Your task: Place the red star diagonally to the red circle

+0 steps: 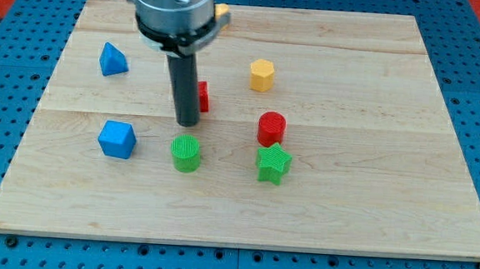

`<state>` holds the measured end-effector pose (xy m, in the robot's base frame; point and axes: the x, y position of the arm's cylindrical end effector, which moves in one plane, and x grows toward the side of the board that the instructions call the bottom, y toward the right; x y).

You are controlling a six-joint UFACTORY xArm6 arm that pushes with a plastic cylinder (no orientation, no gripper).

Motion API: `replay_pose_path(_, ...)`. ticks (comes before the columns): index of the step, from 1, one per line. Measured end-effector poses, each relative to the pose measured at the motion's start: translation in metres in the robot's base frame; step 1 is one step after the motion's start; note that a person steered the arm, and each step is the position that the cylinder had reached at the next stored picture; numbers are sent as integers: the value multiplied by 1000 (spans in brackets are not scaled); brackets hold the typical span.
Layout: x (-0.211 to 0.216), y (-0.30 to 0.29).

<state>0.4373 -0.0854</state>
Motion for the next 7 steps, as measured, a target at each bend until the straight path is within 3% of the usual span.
replay_pose_path(4, -37, -42)
replay_pose_path(7, -40, 35)
